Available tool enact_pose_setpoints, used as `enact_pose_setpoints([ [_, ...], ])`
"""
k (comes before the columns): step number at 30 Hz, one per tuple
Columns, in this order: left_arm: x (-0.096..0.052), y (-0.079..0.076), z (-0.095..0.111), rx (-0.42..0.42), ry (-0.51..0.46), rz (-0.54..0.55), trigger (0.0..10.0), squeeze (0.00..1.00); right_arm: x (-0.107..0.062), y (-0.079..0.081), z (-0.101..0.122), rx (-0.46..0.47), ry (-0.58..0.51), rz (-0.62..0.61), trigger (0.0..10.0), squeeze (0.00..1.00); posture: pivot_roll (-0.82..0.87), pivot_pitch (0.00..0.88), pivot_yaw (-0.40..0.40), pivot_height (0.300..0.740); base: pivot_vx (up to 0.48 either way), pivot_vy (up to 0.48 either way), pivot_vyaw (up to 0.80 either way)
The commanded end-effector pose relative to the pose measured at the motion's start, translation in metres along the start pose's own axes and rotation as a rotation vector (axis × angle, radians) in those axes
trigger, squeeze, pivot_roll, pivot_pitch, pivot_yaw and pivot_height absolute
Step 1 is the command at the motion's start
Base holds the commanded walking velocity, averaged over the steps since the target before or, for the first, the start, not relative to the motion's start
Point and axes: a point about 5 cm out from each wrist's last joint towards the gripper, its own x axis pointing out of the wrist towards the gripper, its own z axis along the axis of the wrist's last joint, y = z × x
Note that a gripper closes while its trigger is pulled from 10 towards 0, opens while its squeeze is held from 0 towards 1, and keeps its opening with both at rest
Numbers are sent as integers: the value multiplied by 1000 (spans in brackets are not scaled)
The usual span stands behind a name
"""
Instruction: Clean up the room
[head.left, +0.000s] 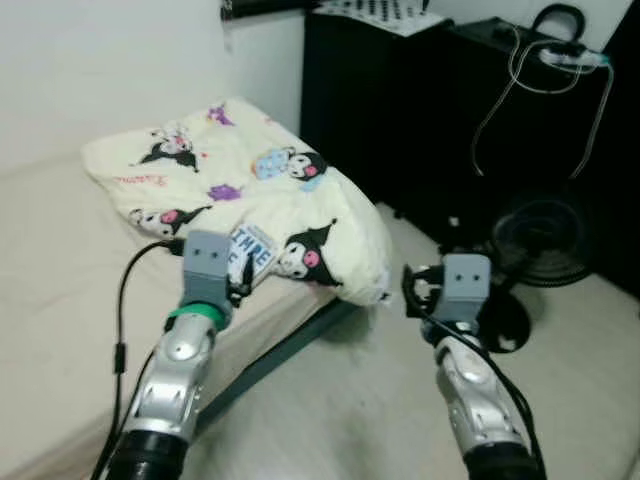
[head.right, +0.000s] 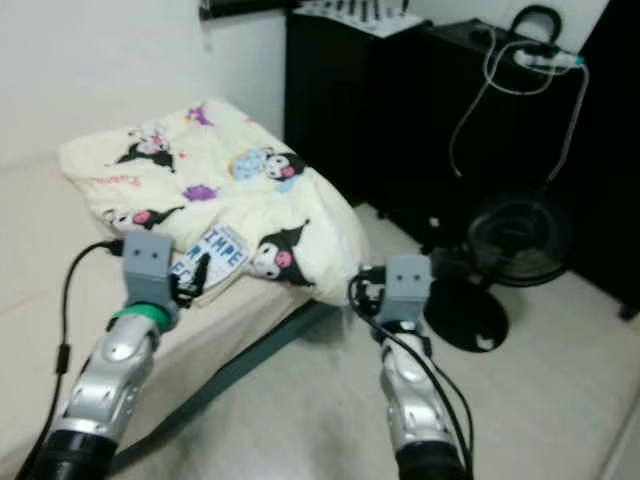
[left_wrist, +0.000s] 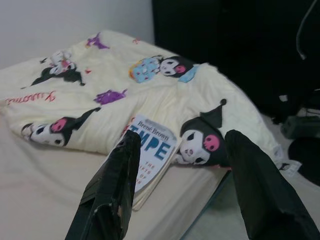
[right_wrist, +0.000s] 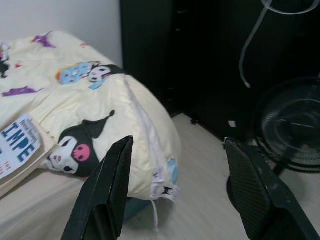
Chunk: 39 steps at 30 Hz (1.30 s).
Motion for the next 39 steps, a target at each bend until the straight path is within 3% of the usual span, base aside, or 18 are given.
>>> enact_pose_setpoints([
  [1,-2,4,-7,12,30,10,10000,0,-4,2,-7,18,24,-2,10000,0,-37,39,53,740,0,0,-800],
  [7,-1,4,-6,25,18,6,10000,0,-5,2,-7,18,23,-6,10000,0,-39,40,56,740,0,0,-800],
  [39,-3,3,-8,42,23,-13,10000,0,0,14,0,6,-9,29,10000,0,-25,44,56,740,417,0,0],
])
